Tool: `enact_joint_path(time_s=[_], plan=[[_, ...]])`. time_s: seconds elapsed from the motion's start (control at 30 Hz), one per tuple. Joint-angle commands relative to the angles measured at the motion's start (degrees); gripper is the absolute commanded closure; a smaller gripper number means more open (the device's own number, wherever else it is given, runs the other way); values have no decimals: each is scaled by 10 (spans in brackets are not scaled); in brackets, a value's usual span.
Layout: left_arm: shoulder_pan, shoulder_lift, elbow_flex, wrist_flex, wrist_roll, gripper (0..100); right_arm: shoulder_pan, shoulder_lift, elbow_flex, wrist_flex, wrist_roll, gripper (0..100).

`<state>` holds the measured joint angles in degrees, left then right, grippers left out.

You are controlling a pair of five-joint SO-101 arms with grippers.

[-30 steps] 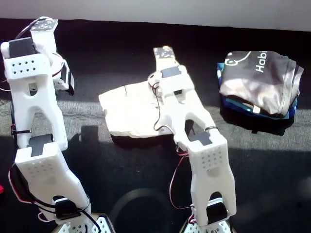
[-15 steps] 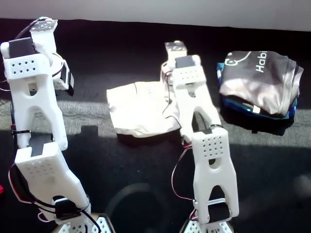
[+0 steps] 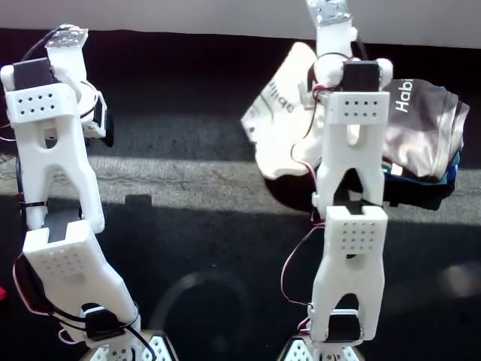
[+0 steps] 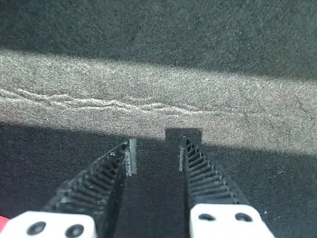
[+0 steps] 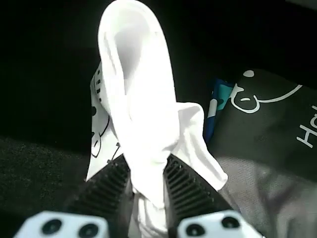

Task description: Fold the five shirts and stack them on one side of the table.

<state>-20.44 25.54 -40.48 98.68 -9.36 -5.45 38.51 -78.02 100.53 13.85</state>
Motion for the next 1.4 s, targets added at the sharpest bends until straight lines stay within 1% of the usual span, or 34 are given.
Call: enact_joint_path(time_s=[0.0,0.17,0.33,0.43,0.53,0.67,0.87,1.0,1.07,1.17,1.2,1.3,1.37], plan=[[-4,-32,-7,-7,-2,846,26,-145,51,4,21,993],[1,-32,-7,-7,-2,846,74,-237,97,3,62,993],[2,-32,-7,-7,-2,846,153,-243,102,-3,86,993],[2,-32,-7,-7,-2,846,195,-234,124,-43,102,993],[2,-32,-7,-6,-2,846,225,-203,169,-78,125,993],[2,-32,-6,-4,-1,846,251,-136,204,-147,130,993],[0,-32,-6,-3,-2,846,276,-22,189,-240,130,993],[-5,-32,-6,-3,-4,843,281,22,169,-246,132,987],[-13,-32,-6,-2,-4,842,282,22,151,-220,131,923],[-24,-33,-7,11,-4,838,281,22,98,-176,129,750],[-29,-33,-7,15,-4,829,281,22,78,-164,129,712],[-50,-33,-7,18,-4,790,282,22,-1,-132,128,700],[-66,-33,-7,18,-4,784,279,23,-51,-113,127,700]])
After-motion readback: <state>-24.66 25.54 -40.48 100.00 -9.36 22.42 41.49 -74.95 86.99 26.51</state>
